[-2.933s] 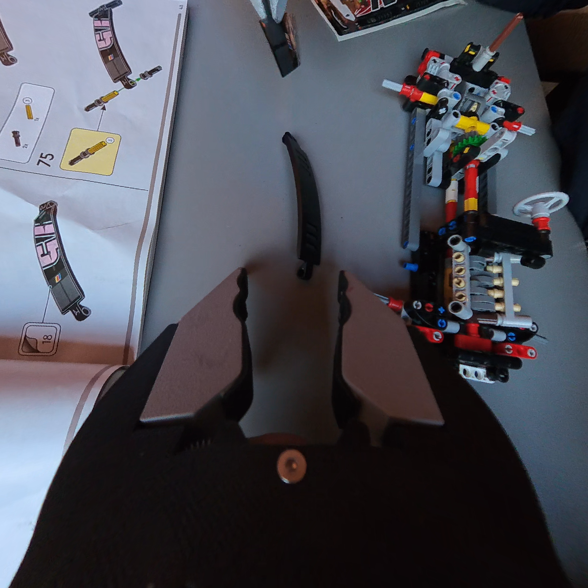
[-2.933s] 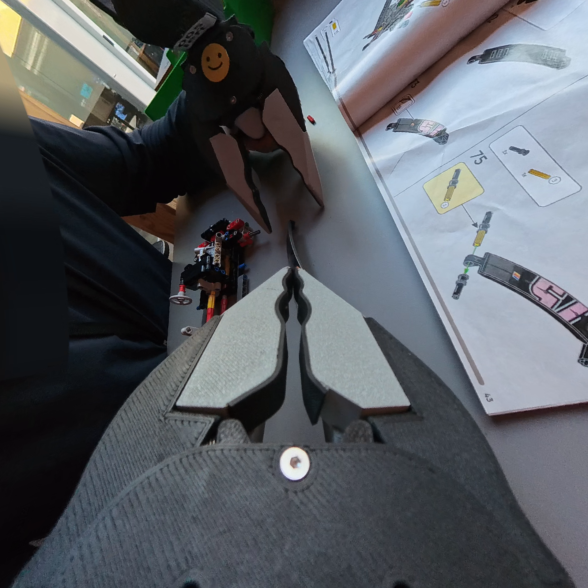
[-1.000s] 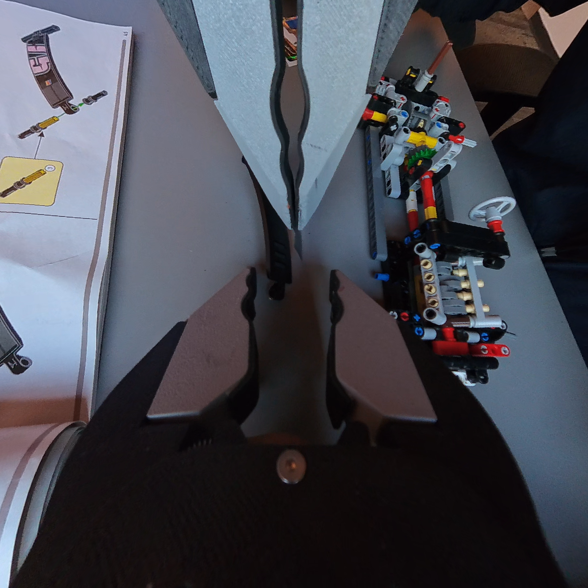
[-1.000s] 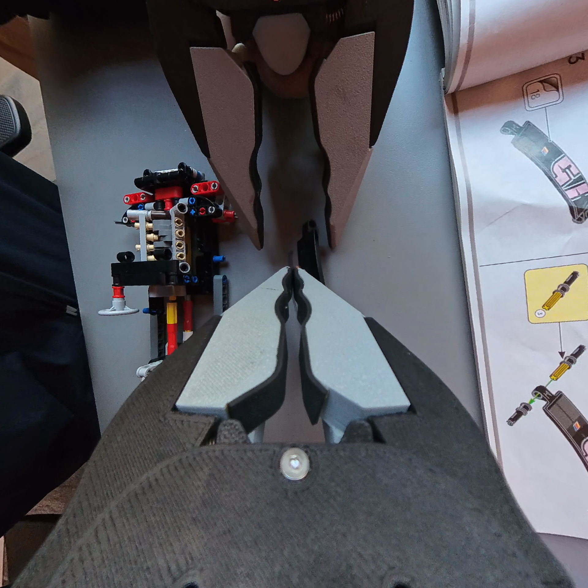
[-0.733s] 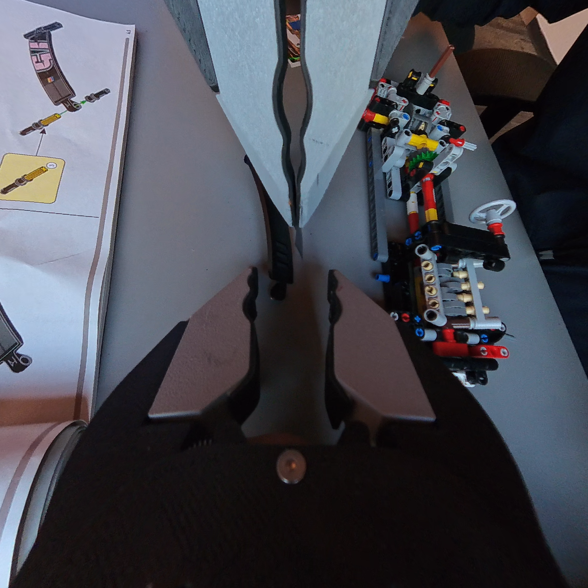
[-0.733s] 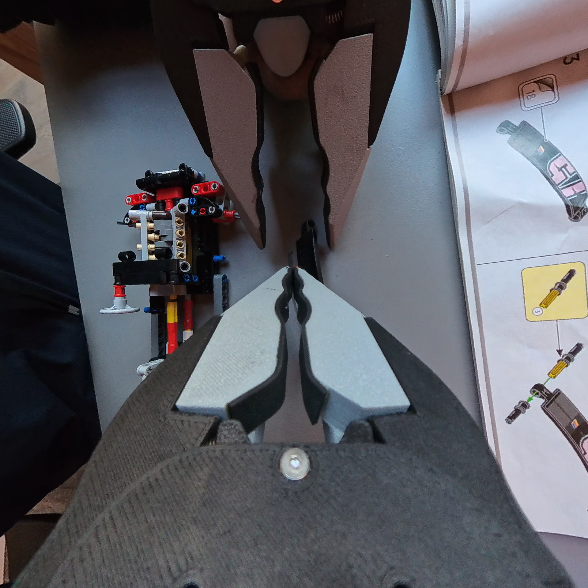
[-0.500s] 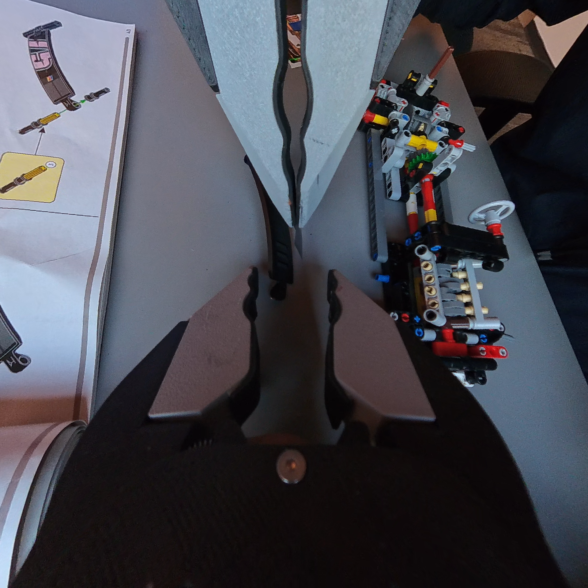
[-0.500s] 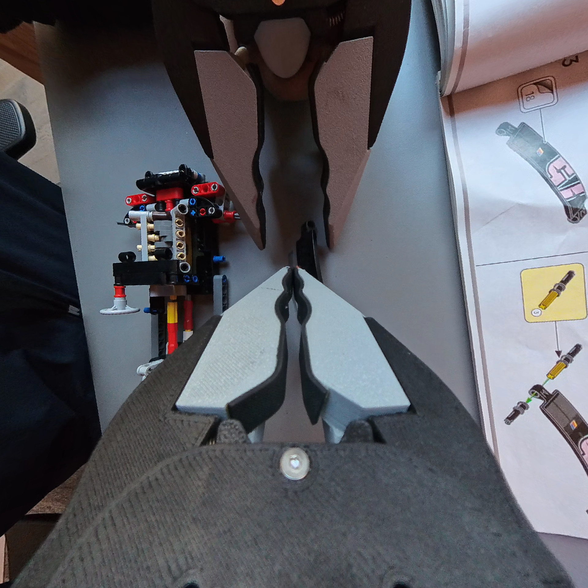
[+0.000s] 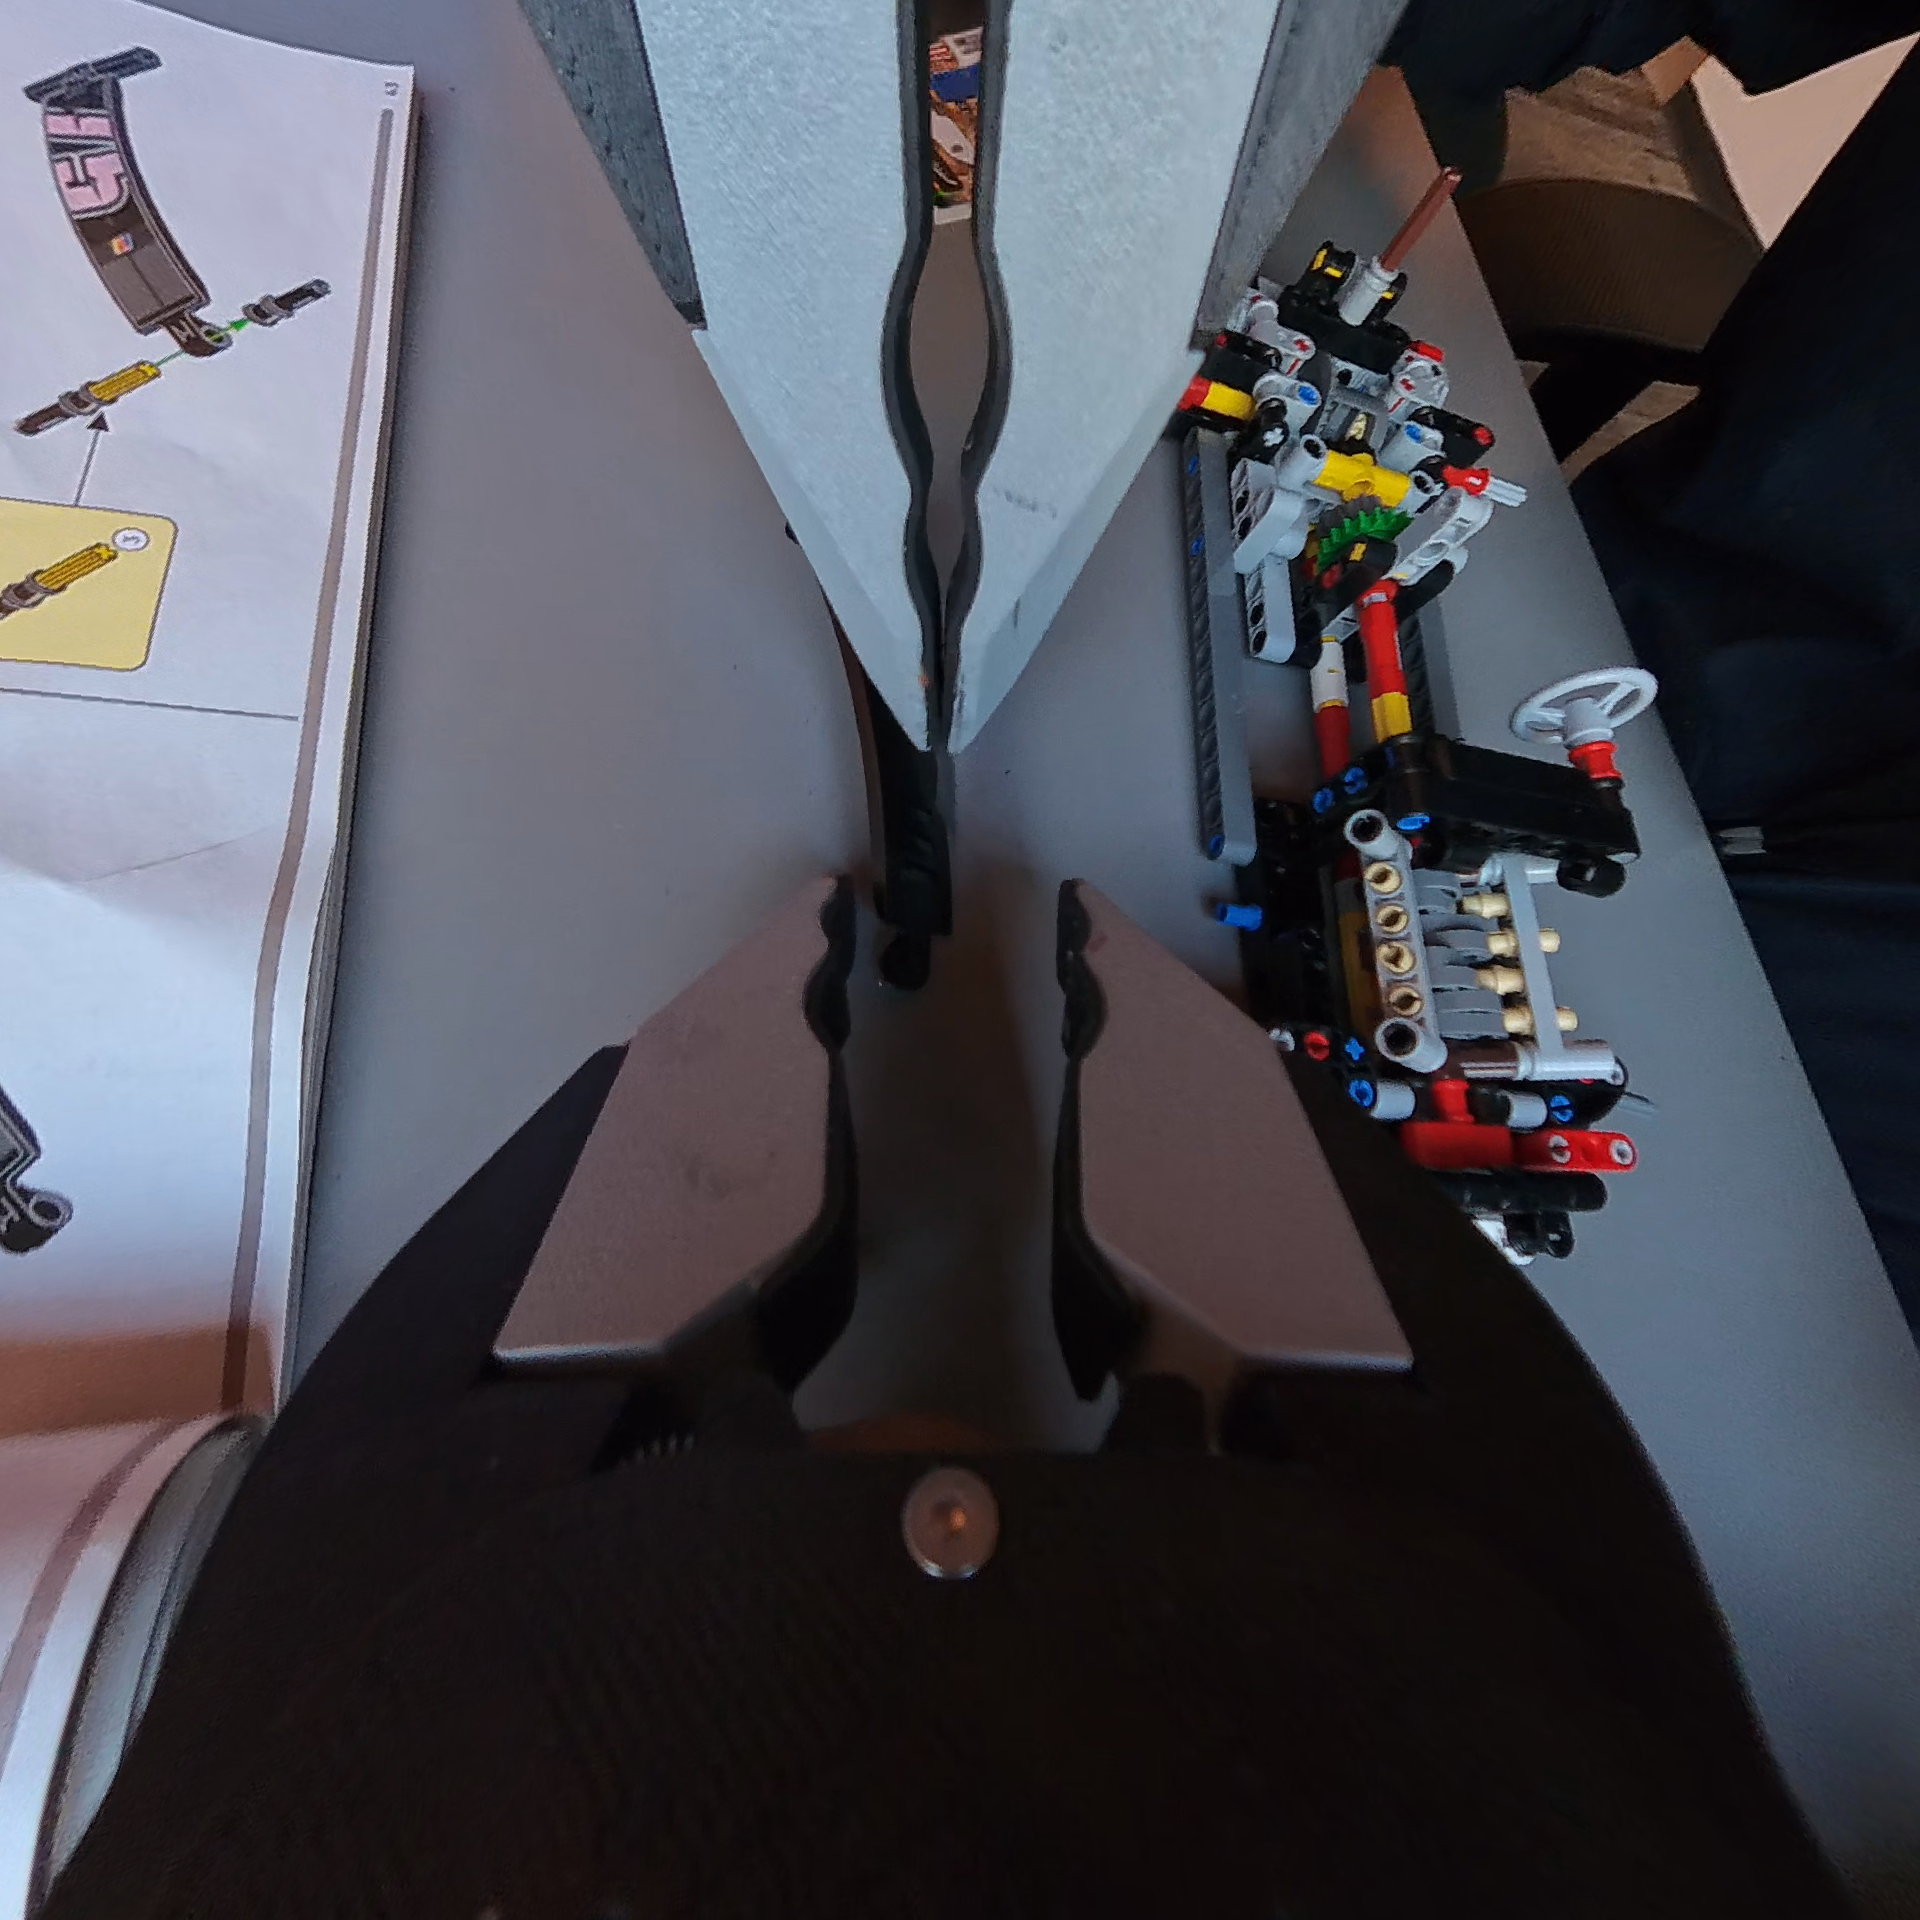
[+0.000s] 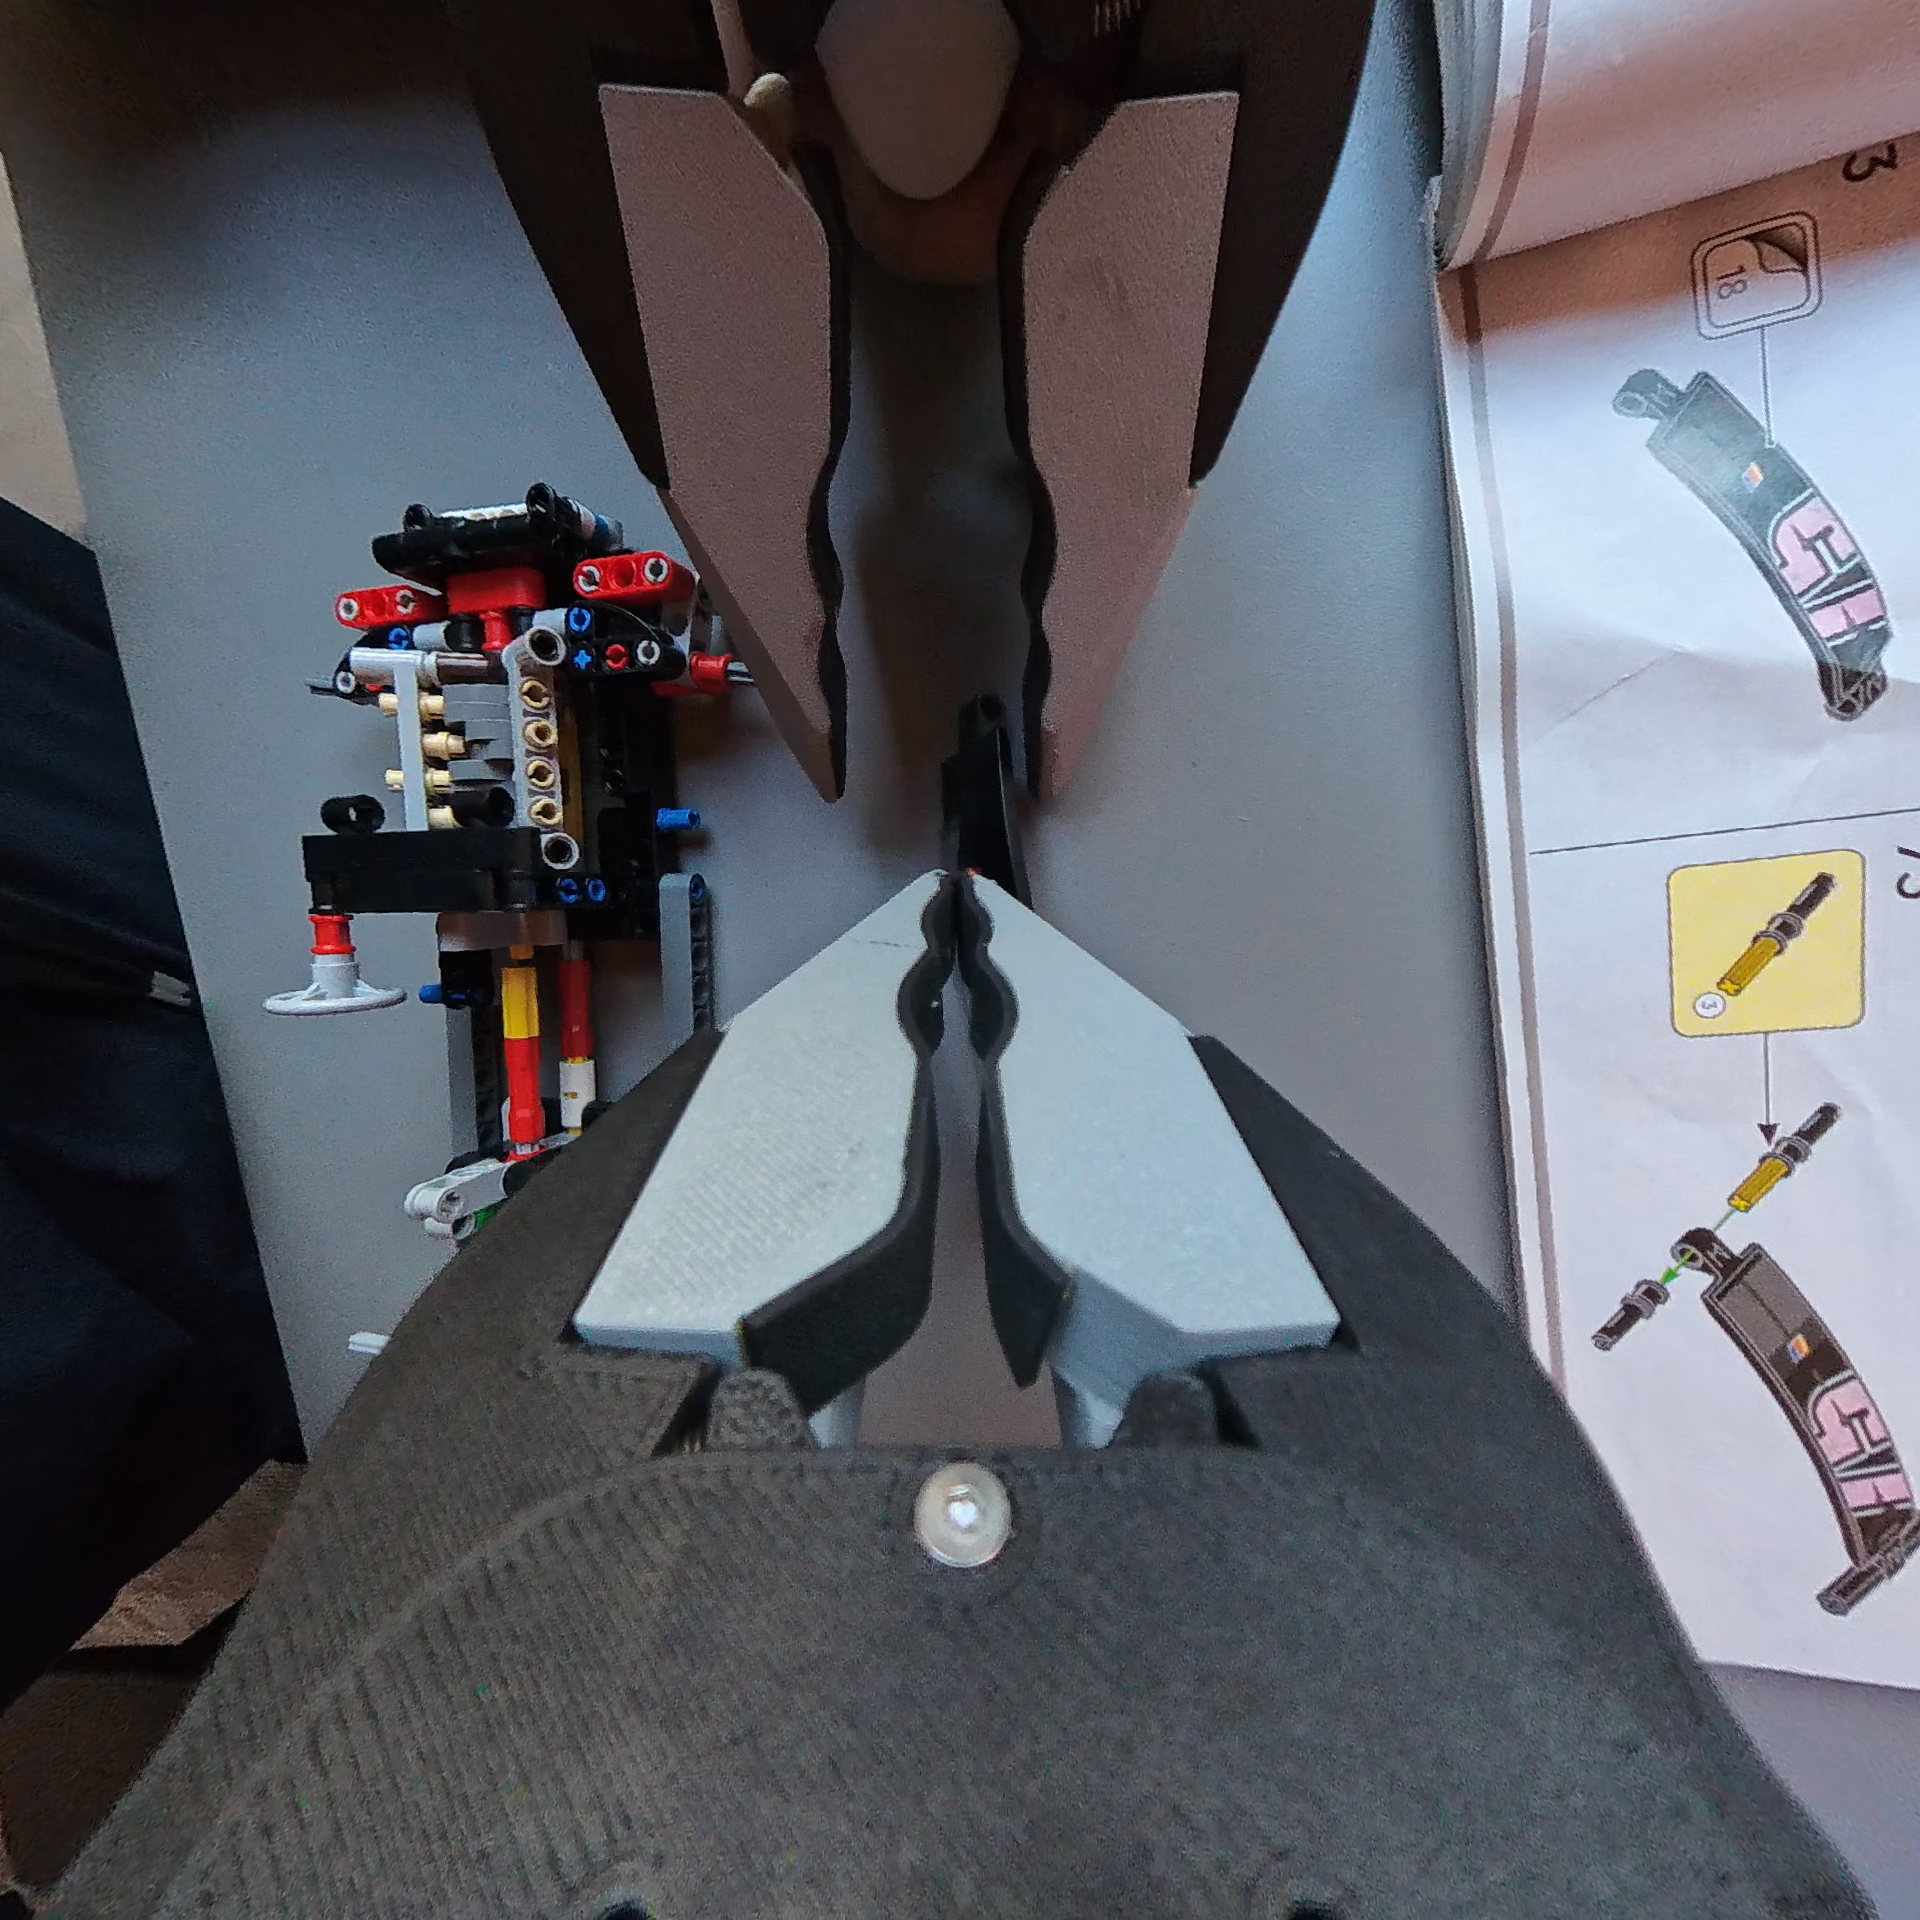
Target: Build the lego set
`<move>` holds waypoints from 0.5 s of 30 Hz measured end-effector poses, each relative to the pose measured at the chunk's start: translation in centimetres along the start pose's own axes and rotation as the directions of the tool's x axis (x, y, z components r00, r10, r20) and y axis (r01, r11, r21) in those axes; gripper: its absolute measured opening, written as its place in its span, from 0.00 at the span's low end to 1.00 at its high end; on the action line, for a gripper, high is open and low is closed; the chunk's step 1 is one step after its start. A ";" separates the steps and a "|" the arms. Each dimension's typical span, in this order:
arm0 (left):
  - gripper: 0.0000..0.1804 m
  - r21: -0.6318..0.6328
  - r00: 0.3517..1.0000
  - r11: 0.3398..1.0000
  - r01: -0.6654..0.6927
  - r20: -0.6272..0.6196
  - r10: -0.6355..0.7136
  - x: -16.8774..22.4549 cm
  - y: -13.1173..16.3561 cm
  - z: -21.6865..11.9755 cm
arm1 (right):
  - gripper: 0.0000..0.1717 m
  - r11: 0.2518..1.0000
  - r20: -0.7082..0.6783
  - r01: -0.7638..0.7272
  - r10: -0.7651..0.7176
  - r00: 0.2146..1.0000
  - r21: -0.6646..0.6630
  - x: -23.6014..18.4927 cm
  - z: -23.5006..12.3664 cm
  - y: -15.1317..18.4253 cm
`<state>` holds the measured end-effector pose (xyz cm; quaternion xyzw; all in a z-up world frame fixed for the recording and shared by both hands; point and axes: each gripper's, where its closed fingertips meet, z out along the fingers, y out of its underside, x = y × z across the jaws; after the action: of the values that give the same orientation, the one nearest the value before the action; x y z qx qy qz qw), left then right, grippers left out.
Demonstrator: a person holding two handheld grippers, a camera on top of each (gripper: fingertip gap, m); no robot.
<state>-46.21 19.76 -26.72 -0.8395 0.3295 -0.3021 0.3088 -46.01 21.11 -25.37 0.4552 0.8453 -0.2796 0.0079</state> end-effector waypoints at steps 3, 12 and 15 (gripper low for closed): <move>0.20 -0.006 1.000 1.000 -0.016 -0.008 0.016 0.0 -0.2 0.2 | 0.00 1.000 -0.017 0.007 -0.008 1.000 -0.028 0.1 0.1 0.3; 0.20 -0.012 0.999 0.999 -0.030 -0.016 0.029 0.0 -0.3 0.4 | 0.00 0.999 -0.017 0.007 -0.008 1.000 -0.037 0.3 0.2 0.3; 0.20 -0.013 0.999 0.999 -0.031 -0.020 0.031 0.0 -0.4 0.4 | 0.00 0.998 -0.028 0.019 -0.020 0.999 -0.055 0.4 0.3 0.3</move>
<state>-45.78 20.13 -26.75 -0.8332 0.3475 -0.3035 0.3046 -46.09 21.40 -25.90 0.4505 0.8571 -0.2500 0.0058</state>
